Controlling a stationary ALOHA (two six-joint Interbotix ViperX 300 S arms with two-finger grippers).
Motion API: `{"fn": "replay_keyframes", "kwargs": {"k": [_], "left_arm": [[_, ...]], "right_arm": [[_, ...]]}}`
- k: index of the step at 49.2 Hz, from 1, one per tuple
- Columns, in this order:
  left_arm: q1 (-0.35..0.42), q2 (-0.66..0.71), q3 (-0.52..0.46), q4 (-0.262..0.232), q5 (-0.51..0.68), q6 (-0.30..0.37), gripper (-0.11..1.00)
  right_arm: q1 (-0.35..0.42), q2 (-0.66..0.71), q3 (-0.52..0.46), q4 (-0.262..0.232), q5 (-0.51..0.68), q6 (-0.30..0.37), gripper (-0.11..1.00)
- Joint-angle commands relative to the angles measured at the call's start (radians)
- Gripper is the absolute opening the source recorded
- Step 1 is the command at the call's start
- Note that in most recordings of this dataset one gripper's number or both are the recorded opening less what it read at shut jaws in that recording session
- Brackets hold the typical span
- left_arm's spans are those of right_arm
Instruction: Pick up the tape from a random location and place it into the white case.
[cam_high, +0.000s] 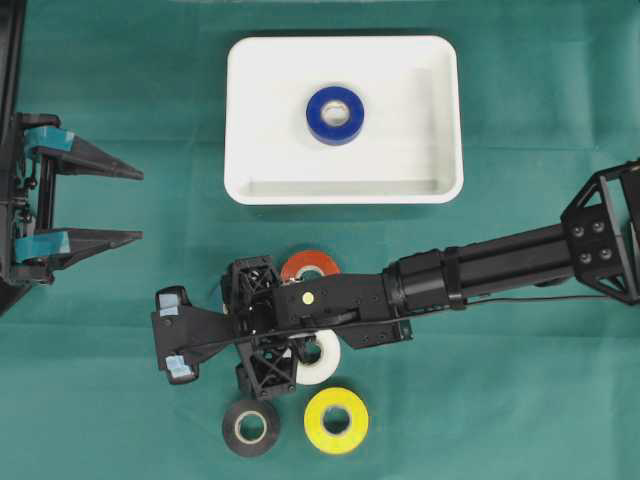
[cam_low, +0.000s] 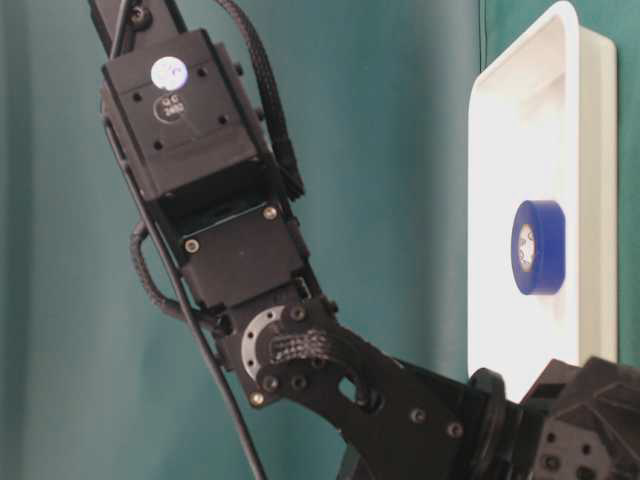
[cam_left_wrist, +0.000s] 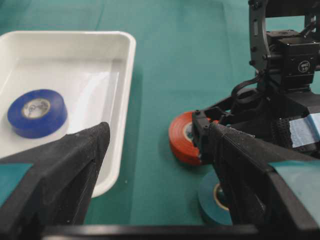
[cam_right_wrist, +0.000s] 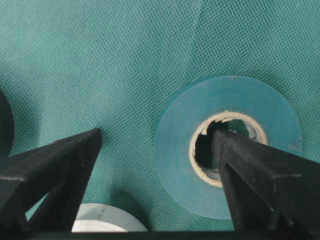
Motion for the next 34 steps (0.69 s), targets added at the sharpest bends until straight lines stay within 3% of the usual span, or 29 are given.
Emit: {"fn": "replay_keyframes", "kwargs": {"k": [1,9,19,25,34], "left_arm": [[0.002,0.009,-0.009,-0.002,-0.003,-0.002,0.80],[0.002,0.009,-0.008,-0.002,-0.003,-0.002,0.80],[0.002,0.009,-0.008,-0.002,-0.002,-0.002,0.80],[0.002,0.011,-0.008,-0.002,0.000,-0.002,0.80],[0.002,0.011,-0.008,-0.002,-0.002,-0.002,0.80]], "right_arm": [[-0.005,-0.021,-0.009,-0.011,-0.006,0.005,0.92],[-0.005,-0.021,-0.009,-0.020,-0.015,0.018,0.83],[-0.005,-0.038,-0.009,-0.025,-0.012,0.020,0.45],[-0.005,-0.051,-0.009,-0.026,-0.011,0.014,0.29],[-0.005,-0.051,-0.009,-0.026,-0.006,0.006,0.29]]}}
